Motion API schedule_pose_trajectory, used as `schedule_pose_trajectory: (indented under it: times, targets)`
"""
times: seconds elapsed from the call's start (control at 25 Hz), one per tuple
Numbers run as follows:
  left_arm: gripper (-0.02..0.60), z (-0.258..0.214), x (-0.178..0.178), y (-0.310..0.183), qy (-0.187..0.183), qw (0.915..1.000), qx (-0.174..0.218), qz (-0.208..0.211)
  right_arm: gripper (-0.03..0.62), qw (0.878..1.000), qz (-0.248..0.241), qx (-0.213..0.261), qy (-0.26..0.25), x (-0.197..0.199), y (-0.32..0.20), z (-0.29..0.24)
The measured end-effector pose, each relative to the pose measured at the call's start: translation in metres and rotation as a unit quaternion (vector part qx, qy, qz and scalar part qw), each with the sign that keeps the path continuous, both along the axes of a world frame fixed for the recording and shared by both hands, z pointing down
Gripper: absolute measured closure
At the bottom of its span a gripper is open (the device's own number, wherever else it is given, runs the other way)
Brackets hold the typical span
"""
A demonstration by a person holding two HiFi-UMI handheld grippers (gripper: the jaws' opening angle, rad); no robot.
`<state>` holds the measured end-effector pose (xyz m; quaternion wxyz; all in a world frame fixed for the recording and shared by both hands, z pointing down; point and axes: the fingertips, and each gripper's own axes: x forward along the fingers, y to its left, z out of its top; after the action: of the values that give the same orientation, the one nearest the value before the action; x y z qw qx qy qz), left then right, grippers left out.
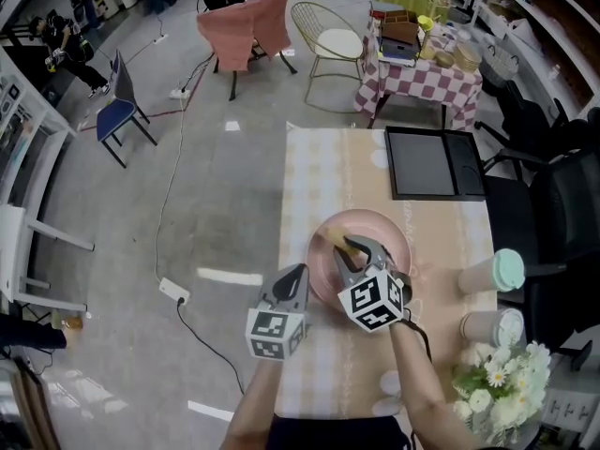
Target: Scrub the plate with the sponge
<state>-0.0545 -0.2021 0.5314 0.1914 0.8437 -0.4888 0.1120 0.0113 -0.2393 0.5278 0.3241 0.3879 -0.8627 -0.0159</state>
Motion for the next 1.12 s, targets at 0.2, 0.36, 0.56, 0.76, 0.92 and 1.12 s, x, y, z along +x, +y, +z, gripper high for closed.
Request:
schedule_pose_trajectory:
  times: [0.2,0.36,0.56,0.76,0.92,1.12]
  targets:
    - [0.571,0.007,-0.008,-0.001,-0.001,0.9999,-0.008,-0.009,0.511,0.999,-0.017,0.014,0.031,-0.003,-0.008,0.011]
    - [0.571,0.006,-0.009,-0.002,0.004,0.9999,-0.012,-0.009,0.511,0.997,-0.031,0.029,0.059,-0.007,-0.018,0.013]
    - [0.571,0.006,-0.008,-0.003,0.001,0.9999,-0.010,-0.007,0.511,0.995,-0.046,0.030,0.086,-0.014,-0.021,0.026]
    - [0.571,0.009,-0.013,0.000,-0.001,0.9998,-0.016,-0.008,0.513,0.995,-0.052,0.009,0.087,-0.020,-0.018,0.039]
    - [0.571,0.010,-0.018,0.001,-0.004,0.9998,-0.019,-0.008,0.516,0.995,-0.056,-0.007,0.087,-0.026,-0.020,0.048]
    - [0.571,0.013,-0.019,0.003,-0.002,0.9998,-0.020,-0.008,0.519,0.993,-0.059,-0.028,0.098,-0.031,-0.022,0.057]
